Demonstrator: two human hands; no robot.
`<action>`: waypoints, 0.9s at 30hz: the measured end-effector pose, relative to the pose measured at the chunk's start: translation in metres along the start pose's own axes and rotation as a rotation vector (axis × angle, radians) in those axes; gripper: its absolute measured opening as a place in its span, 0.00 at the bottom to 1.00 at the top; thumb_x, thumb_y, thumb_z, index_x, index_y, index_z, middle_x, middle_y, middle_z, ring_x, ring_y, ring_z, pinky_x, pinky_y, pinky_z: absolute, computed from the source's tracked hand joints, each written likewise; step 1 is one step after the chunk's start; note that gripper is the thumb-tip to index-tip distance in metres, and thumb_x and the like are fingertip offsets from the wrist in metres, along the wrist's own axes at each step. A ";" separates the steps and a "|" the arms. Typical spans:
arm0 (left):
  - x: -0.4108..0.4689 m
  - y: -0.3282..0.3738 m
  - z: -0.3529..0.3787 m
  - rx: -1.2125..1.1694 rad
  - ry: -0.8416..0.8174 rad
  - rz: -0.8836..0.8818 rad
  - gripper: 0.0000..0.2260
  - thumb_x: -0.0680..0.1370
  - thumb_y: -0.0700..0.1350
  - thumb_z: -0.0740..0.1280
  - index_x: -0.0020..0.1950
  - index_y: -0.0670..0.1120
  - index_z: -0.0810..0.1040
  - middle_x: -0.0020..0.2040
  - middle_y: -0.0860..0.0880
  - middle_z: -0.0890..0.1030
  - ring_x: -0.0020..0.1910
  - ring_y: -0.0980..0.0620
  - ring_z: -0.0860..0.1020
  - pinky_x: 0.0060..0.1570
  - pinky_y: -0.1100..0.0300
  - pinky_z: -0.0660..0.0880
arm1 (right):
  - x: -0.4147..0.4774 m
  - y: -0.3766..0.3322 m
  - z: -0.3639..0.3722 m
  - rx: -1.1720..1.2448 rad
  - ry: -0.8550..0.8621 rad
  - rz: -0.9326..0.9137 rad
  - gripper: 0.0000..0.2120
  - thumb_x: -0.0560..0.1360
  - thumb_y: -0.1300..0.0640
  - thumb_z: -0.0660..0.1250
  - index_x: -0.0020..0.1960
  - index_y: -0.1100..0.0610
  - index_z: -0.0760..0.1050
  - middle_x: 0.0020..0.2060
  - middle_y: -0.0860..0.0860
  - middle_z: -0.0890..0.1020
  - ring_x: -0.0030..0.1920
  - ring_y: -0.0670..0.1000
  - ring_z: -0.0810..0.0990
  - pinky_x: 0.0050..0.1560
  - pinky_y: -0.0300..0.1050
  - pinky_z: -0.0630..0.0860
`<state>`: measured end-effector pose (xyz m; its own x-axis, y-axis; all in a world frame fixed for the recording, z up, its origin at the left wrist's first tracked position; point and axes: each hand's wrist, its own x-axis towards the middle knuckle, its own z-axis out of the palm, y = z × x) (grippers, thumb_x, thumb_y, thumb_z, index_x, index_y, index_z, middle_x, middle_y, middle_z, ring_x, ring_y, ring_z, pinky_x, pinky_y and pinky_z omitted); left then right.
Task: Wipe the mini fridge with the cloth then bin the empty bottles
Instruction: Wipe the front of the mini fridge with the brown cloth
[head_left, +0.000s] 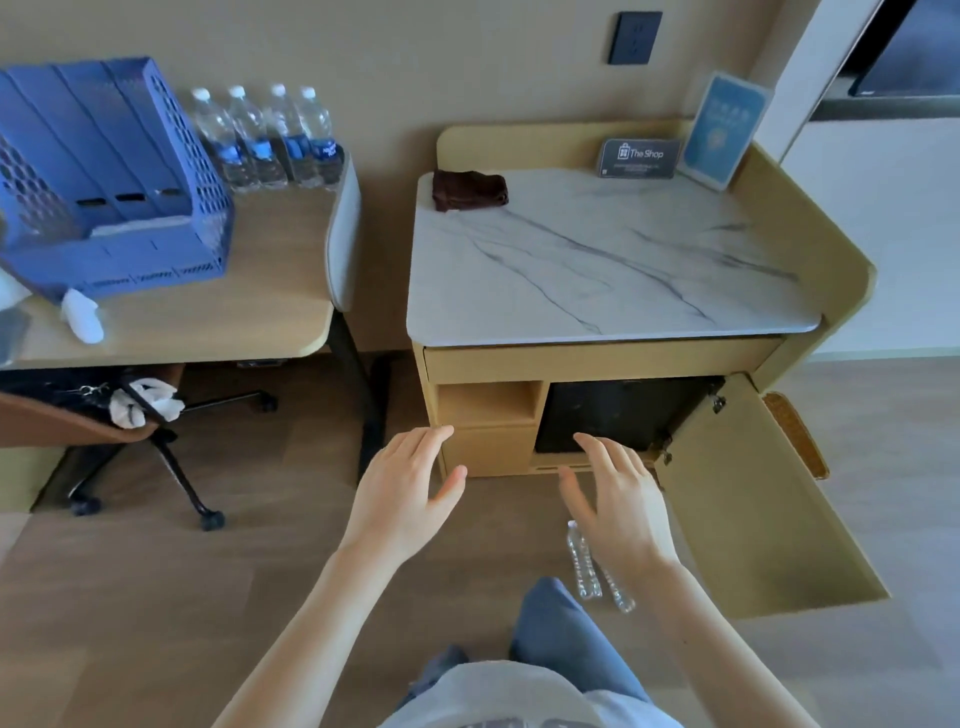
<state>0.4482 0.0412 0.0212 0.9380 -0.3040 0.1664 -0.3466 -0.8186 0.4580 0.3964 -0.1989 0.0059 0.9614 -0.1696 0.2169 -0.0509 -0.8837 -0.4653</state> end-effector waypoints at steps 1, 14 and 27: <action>0.013 -0.003 0.003 -0.013 -0.005 -0.001 0.18 0.79 0.51 0.68 0.68 0.46 0.76 0.62 0.51 0.81 0.61 0.51 0.78 0.56 0.61 0.72 | 0.012 0.002 0.003 -0.004 -0.001 0.017 0.18 0.78 0.53 0.69 0.65 0.60 0.77 0.58 0.54 0.82 0.61 0.57 0.78 0.57 0.51 0.76; 0.216 -0.035 0.038 0.041 -0.043 -0.021 0.18 0.78 0.50 0.69 0.66 0.45 0.76 0.60 0.51 0.81 0.59 0.49 0.79 0.54 0.56 0.77 | 0.237 0.045 0.045 0.012 -0.021 0.034 0.17 0.79 0.51 0.66 0.64 0.60 0.77 0.56 0.55 0.83 0.57 0.58 0.80 0.53 0.52 0.78; 0.401 -0.068 0.034 0.028 0.003 -0.032 0.19 0.81 0.51 0.66 0.70 0.46 0.74 0.64 0.52 0.79 0.63 0.52 0.77 0.56 0.58 0.76 | 0.450 0.049 0.064 0.020 -0.063 -0.073 0.18 0.80 0.53 0.65 0.65 0.62 0.76 0.57 0.57 0.82 0.59 0.59 0.79 0.55 0.51 0.77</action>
<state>0.8483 -0.0414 0.0274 0.9487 -0.2760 0.1543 -0.3160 -0.8414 0.4384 0.8436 -0.2907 0.0261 0.9774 -0.0765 0.1971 0.0252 -0.8836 -0.4676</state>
